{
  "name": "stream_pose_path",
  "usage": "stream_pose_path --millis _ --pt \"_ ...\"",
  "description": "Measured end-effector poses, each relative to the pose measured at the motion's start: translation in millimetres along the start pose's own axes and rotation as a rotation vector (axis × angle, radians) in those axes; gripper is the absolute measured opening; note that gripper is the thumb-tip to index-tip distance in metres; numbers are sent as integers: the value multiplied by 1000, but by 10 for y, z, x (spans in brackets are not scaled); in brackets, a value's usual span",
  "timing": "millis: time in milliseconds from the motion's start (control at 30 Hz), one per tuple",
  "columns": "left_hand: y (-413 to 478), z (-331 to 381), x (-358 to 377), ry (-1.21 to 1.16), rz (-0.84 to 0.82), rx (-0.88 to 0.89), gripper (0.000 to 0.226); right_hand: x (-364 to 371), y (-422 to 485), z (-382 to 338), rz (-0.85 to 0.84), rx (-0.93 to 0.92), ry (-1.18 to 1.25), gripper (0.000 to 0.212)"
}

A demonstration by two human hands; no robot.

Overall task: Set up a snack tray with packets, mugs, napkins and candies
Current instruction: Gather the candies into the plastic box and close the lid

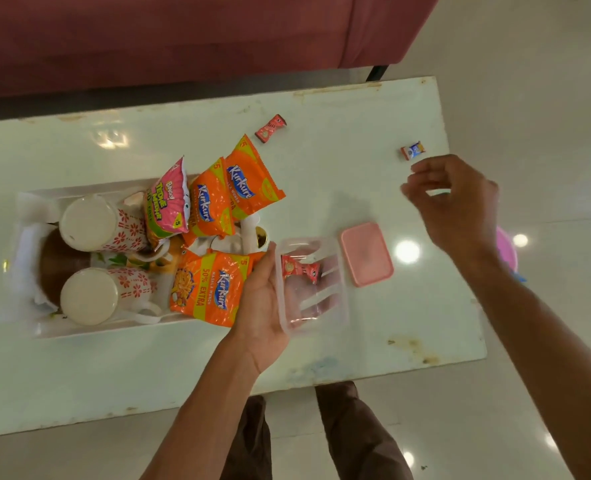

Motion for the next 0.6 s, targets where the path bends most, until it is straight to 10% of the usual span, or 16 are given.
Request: stream_pose_path --millis 100,267,600 --pt "3 -38 13 13 13 12 72 150 605 429 -1 136 -129 30" --pt "34 -118 4 -16 35 27 71 501 1235 686 -268 -252 -488 57" --pt "63 55 -69 -125 16 53 62 542 906 662 -102 -321 -436 25"
Point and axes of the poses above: each hand's wrist, its own y-axis towards the middle knuckle, its own x-axis out of the palm, z = x × y, the point moved 4 cm from there along y, towards the middle knuckle, and after that the axes turned 11 degrees about -y, right-handed, at the moved point
